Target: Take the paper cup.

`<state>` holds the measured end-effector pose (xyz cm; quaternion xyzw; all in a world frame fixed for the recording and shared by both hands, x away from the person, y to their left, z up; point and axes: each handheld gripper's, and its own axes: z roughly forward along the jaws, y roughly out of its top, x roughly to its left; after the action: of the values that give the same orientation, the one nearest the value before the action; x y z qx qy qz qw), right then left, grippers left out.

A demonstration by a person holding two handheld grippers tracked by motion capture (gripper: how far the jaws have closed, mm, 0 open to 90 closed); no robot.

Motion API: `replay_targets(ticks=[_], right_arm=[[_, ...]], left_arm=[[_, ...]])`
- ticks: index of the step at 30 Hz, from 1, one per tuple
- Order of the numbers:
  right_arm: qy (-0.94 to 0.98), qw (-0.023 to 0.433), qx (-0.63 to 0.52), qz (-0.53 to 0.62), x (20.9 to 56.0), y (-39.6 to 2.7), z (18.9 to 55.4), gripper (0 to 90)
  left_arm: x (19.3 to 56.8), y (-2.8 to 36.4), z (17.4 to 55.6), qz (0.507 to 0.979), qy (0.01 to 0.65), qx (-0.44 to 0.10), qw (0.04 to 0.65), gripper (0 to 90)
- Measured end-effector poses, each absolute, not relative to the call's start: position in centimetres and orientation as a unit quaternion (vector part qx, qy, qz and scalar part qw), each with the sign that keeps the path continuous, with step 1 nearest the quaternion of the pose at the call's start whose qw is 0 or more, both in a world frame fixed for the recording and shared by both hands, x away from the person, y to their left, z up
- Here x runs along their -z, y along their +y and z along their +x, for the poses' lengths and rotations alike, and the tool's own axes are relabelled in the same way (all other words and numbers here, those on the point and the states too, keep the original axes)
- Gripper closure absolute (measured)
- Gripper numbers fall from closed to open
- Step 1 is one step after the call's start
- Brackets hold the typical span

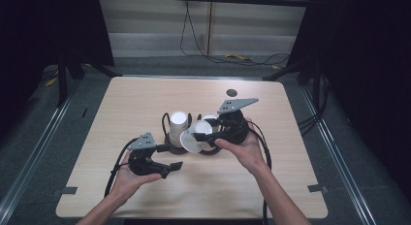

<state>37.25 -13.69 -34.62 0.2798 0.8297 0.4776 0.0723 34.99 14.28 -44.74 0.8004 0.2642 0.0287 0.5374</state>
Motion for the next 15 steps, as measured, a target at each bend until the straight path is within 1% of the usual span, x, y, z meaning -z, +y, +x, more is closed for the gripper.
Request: replay_targets(ticks=[6,7,15], right_arm=[[0.822,0.055,-0.49,0.285,36.5,-14.6,36.4,38.5],[0.822,0.053,-0.489,0.285,36.7,-14.6,36.2,38.5],[0.811,0.033,-0.506,0.291,38.7,-15.1,35.5,38.5]], left_arm=[[45.3,14.2,34.6,0.806,0.256,-0.02,0.534,16.9],[45.5,14.2,34.5,0.8,0.261,-0.022,0.54,17.2],[46.0,14.6,34.2,0.803,0.261,-0.015,0.535,17.2]])
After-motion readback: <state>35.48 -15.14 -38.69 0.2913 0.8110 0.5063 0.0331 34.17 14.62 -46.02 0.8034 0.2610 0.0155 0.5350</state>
